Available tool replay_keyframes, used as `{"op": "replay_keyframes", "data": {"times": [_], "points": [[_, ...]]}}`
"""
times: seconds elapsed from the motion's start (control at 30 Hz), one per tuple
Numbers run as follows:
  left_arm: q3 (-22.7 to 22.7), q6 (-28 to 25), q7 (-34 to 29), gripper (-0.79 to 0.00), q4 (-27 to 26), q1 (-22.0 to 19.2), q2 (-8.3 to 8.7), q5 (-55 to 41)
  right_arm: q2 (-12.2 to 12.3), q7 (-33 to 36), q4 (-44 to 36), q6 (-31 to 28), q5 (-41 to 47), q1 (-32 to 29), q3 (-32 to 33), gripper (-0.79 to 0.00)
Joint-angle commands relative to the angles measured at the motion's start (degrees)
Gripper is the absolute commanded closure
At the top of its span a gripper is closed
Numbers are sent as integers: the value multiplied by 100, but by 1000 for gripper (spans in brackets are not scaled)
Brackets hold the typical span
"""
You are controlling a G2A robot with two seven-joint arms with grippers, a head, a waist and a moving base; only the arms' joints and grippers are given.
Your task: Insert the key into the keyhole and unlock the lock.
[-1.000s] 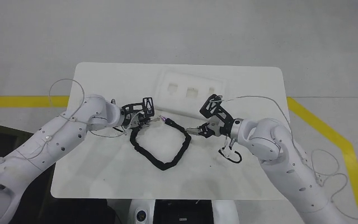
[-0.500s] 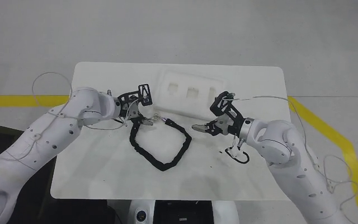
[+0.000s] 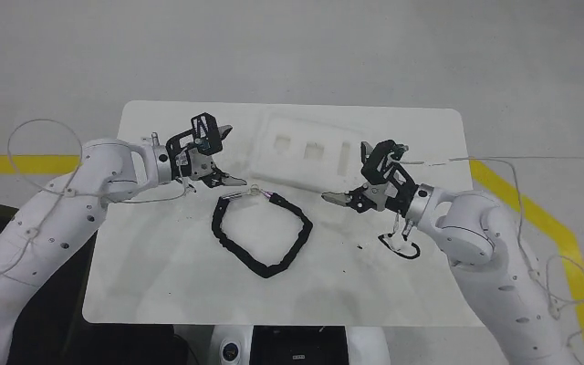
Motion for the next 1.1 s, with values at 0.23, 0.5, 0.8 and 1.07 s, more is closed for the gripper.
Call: {"op": "replay_keyframes", "data": {"times": [0.23, 0.5, 0.8, 1.07], "points": [[-460, 219, 1812, -785, 343, -90, -25, 1374, 52, -1015, 373, 76, -612, -44, 695, -785], [-619, 354, 2762, -785, 851, -340, -153, 1914, 70, -1365, 728, 299, -953, 115, 1002, -785], [-630, 368, 3285, -785, 1171, -474, -272, 2139, 67, -1453, 855, 394, -1092, 232, 1015, -785], [-629, 367, 3287, -785, 1172, -474, -272, 2132, 67, -1452, 853, 393, -1090, 231, 1015, -785]]}}
